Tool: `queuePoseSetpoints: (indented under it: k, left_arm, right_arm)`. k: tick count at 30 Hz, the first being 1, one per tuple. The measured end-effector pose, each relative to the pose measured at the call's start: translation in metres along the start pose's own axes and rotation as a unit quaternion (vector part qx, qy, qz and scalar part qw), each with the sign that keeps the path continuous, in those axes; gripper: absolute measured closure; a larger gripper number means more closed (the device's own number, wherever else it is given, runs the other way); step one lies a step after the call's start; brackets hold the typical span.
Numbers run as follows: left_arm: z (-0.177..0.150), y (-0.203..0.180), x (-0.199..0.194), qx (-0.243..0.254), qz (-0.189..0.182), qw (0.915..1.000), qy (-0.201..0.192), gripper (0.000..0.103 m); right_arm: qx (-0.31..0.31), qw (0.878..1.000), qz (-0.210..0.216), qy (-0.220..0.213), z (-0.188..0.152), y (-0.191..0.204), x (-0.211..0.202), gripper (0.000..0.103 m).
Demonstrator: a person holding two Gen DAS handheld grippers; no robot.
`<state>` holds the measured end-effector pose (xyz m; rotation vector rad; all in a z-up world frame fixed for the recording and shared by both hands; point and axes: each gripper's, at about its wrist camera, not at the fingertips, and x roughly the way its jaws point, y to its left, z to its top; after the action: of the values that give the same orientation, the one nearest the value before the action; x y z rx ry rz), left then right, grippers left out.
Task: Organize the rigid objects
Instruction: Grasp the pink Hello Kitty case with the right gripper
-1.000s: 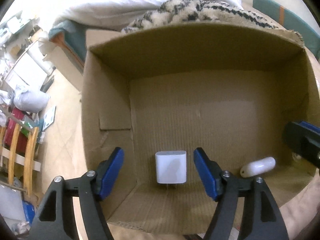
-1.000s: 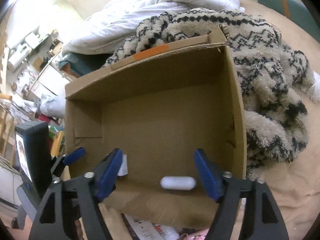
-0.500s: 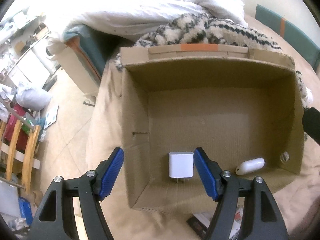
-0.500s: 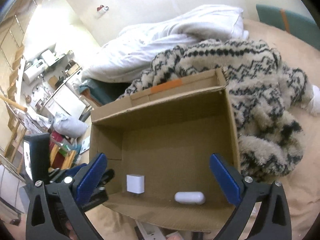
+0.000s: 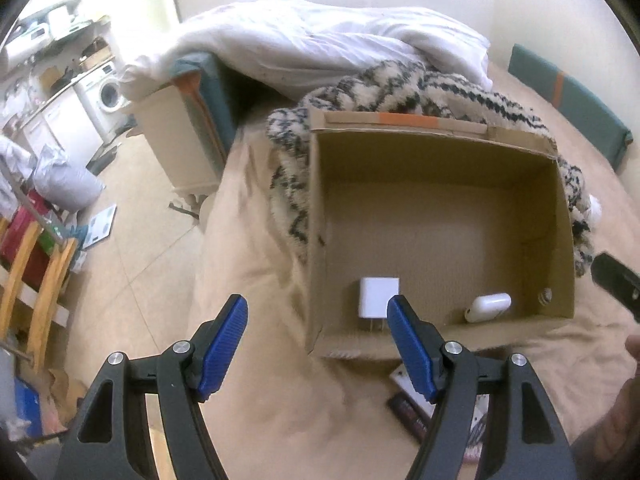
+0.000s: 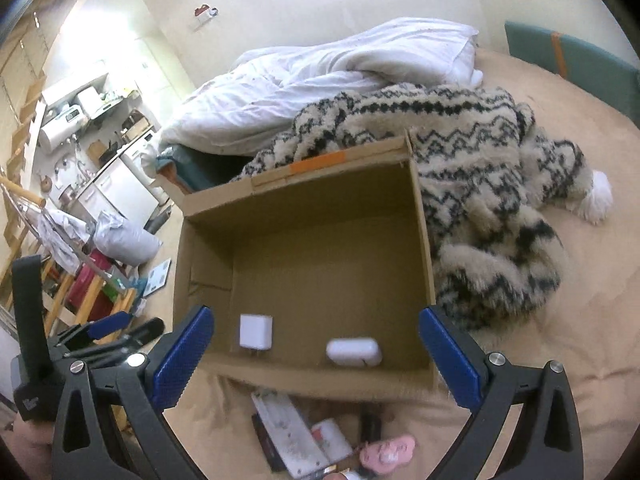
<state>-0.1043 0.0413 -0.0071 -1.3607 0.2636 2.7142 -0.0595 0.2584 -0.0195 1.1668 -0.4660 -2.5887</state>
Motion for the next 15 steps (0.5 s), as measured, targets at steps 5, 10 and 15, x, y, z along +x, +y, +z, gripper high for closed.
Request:
queuePoseSetpoints:
  k: [5,10,15]
  left_arm:
    - [-0.015,0.014,-0.010,-0.005,-0.005,0.9999,-0.007,0.033]
    - [-0.031,0.021,-0.005,-0.014,-0.014,0.9998,-0.001,0.033]
    - [-0.040,0.023,0.004,-0.021,-0.021,0.9994,0.021,0.033]
  right_arm:
    - [0.001,1.000,-0.012,0.004,-0.018,0.000,-0.013,0.000]
    - [0.036,0.999,-0.023,0.024,-0.030,-0.014,-0.016,0.000]
    - [0.084,0.993,-0.033,0.074,-0.043,-0.033,-0.003,0.000]
